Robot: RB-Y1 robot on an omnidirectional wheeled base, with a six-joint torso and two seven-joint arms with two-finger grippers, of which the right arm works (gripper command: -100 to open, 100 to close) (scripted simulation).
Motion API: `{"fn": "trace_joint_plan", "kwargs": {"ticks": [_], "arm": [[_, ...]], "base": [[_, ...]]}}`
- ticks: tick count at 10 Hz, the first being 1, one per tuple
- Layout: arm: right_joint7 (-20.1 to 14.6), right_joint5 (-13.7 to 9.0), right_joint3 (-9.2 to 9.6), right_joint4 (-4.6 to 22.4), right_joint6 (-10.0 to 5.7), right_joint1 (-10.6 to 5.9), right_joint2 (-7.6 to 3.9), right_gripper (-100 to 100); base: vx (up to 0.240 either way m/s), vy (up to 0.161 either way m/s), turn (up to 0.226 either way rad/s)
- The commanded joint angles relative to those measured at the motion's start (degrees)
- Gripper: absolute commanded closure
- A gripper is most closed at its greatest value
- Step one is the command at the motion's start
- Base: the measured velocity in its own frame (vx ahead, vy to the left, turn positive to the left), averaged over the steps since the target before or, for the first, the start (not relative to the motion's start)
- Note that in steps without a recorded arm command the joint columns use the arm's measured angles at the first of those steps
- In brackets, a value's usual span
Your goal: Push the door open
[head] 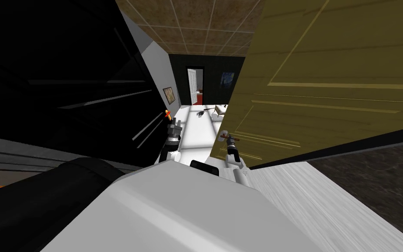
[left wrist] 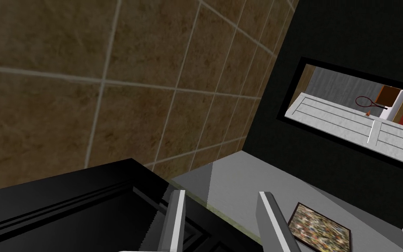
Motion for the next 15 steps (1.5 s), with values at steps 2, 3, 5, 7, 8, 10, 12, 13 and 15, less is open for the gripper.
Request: {"fn": "trace_joint_plan", "kwargs": {"ticks": [2,3,5,7,8,10,12,13,15], "arm": [[0.51,-0.24,-2.69,-0.35,0.38,-0.50,-0.19,100],[0.62,-0.27,-3.18,-0.22,0.40,-0.61,-0.08,100],[1.05,-0.40,-4.92,0.27,0.48,-0.99,0.44,100],[1.39,-0.50,-6.35,0.67,0.54,-1.30,0.95,100],[1.54,-0.54,-6.95,0.84,0.57,-1.44,1.20,100],[1.72,-0.60,-7.71,1.05,0.60,-1.61,1.55,100],[1.82,-0.71,-8.44,1.19,0.58,-1.52,1.15,100],[1.85,-0.73,-8.61,1.20,0.58,-1.52,1.09,100],[2.00,-0.87,-9.51,1.26,0.57,-1.55,0.80,100]], "base": [[0.123,0.101,-0.077],[0.120,0.130,-0.058],[0.157,0.122,-0.099],[0.165,0.142,-0.081],[0.171,0.105,-0.080],[0.160,0.090,-0.055],[0.096,0.023,-0.037],[0.164,0.040,-0.030],[0.173,0.044,-0.045]]}}
